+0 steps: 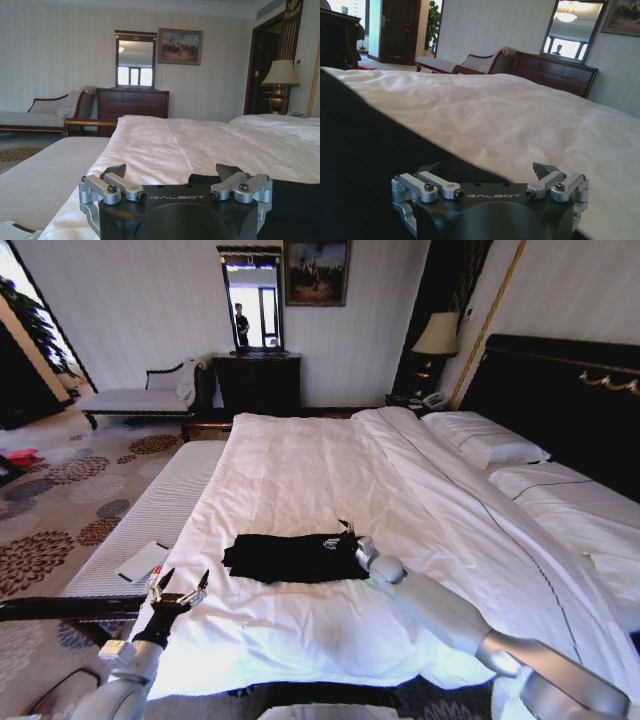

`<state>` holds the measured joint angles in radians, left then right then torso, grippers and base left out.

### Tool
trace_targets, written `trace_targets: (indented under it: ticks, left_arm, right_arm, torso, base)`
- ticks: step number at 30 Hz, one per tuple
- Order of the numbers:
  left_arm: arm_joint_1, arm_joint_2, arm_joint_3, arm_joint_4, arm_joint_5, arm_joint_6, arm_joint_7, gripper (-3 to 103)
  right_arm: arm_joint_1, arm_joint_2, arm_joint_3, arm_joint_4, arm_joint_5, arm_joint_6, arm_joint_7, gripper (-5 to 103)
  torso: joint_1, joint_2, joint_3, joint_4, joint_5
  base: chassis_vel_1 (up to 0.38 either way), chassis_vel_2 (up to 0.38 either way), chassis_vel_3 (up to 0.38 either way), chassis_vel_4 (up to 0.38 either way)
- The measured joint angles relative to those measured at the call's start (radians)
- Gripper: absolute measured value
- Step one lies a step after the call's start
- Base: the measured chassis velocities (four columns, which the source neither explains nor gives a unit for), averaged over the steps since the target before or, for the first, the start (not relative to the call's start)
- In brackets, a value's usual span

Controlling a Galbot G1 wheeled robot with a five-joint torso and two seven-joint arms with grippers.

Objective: Fold the clothes on the bed.

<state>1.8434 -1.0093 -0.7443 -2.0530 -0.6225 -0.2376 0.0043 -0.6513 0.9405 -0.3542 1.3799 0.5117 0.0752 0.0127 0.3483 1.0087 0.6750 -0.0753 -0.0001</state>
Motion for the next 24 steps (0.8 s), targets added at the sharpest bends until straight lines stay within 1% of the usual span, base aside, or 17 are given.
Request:
trace_targets:
  ticks: [4, 5, 9, 13, 16, 19, 23, 24]
  left_arm:
    - [-0.027, 0.002, 0.009, 0.006, -0.025, 0.013, -0.011, 100]
    - [-0.027, 0.002, 0.009, 0.006, -0.025, 0.013, -0.011, 100]
    - [-0.043, 0.008, 0.004, 0.018, -0.054, 0.019, -0.019, 100]
    - [-0.046, 0.01, -0.004, 0.022, -0.065, 0.022, -0.023, 100]
    - [-0.046, 0.01, -0.005, 0.022, -0.067, 0.024, -0.025, 100]
    - [-0.045, 0.009, -0.005, 0.022, -0.067, 0.024, -0.025, 100]
    - [-0.049, 0.008, -0.004, 0.025, -0.065, 0.024, -0.026, 100]
    - [-0.049, 0.008, -0.004, 0.025, -0.065, 0.024, -0.026, 100]
  right_arm:
    - [-0.08, -0.028, 0.03, 0.058, -0.03, 0.002, 0.001, 100]
    - [-0.08, -0.028, 0.03, 0.058, -0.03, 0.002, 0.001, 100]
    - [-0.172, -0.05, 0.039, 0.105, -0.058, 0.004, 0.013, 100]
    - [-0.213, -0.063, 0.042, 0.131, -0.086, 0.009, 0.019, 100]
    - [-0.229, -0.072, 0.045, 0.156, -0.089, 0.007, 0.022, 100]
    - [-0.243, -0.089, 0.057, 0.206, -0.079, -0.005, 0.025, 100]
    - [-0.263, -0.138, 0.116, 0.355, -0.01, -0.042, 0.04, 100]
    - [-0.263, -0.138, 0.116, 0.355, -0.01, -0.042, 0.04, 100]
  torso:
    - [0.0, 0.0, 0.0, 0.0, 0.0]
    - [0.0, 0.0, 0.0, 0.0, 0.0]
    - [0.0, 0.0, 0.0, -0.0001, 0.0001]
    - [0.0, 0.0, 0.0, 0.0002, 0.0]
    - [0.0, 0.0, 0.0, 0.0, 0.0001]
    - [0.0, 0.0, 0.0, 0.0001, 0.0001]
    - [0.0, 0.0, 0.0, 0.0002, 0.0]
    - [0.0, 0.0, 0.0, 0.0002, 0.0]
  base:
    - [0.0, 0.0, 0.0, 0.0]
    - [0.0, 0.0, 0.0, 0.0]
    - [0.0, 0.0, 0.0, 0.0]
    - [0.0, 0.0, 0.0, 0.0]
    - [0.0, 0.0, 0.0, 0.0]
    - [0.0, 0.0, 0.0, 0.0]
    - [0.0, 0.0, 0.0, 0.0]
    - [0.0, 0.0, 0.0, 0.0]
